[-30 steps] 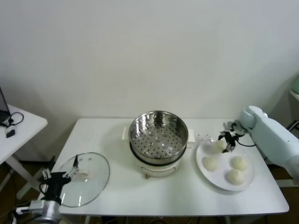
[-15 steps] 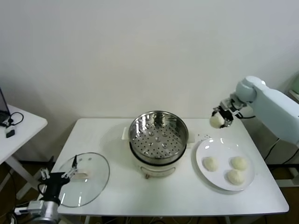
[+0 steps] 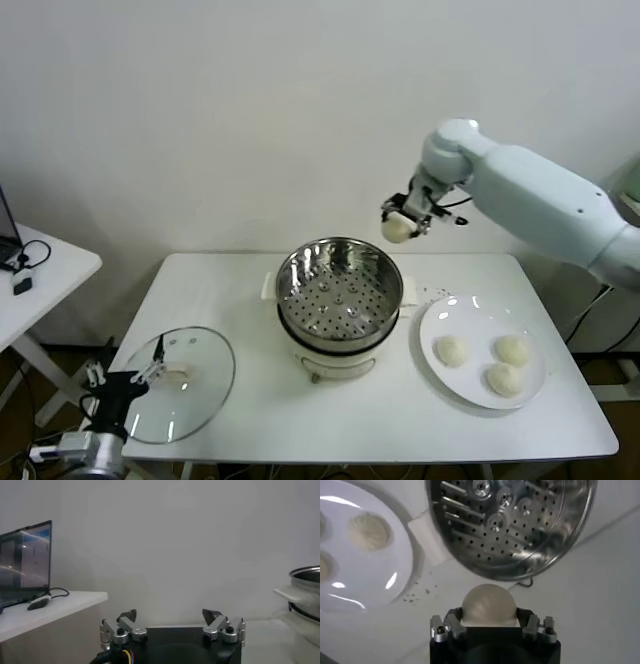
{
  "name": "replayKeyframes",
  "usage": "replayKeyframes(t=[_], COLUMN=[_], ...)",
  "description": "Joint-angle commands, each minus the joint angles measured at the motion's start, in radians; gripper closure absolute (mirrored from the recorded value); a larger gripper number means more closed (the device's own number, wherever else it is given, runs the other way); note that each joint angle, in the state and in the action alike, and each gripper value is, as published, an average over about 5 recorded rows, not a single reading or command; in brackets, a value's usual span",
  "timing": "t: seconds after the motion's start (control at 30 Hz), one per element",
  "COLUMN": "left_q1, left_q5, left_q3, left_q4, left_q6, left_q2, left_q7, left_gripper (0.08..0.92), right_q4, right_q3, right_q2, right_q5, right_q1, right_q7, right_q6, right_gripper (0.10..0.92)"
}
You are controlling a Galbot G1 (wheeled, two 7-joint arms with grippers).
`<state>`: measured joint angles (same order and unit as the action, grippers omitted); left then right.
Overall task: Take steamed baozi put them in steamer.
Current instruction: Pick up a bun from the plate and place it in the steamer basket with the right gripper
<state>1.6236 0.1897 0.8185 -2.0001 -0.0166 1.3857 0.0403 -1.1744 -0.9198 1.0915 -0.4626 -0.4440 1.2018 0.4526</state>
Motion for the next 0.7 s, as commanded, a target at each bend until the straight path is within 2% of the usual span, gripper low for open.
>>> replayKeyframes(t=[0.03, 0.7], left_q1=[0.000, -0.001], left_q5=[0.003, 0.050], left_q3=[0.002, 0.006], left_q4=[-0.001, -0.005], left_q6=[0.002, 0.011], left_q2=[-0.007, -0.005], left_q7=[0.001, -0.002], left_gripper=[0.177, 0.177], right_q4=[0.028, 0.070], right_q3=[0.001, -0.029], right_q2=[0.217, 0.218], right_q5=[-0.197, -0.258], right_q1=[0.055, 0.162], right_q7=[-0.015, -0.018], right_q6=[0.092, 0.072], right_gripper=[0.321, 0.313])
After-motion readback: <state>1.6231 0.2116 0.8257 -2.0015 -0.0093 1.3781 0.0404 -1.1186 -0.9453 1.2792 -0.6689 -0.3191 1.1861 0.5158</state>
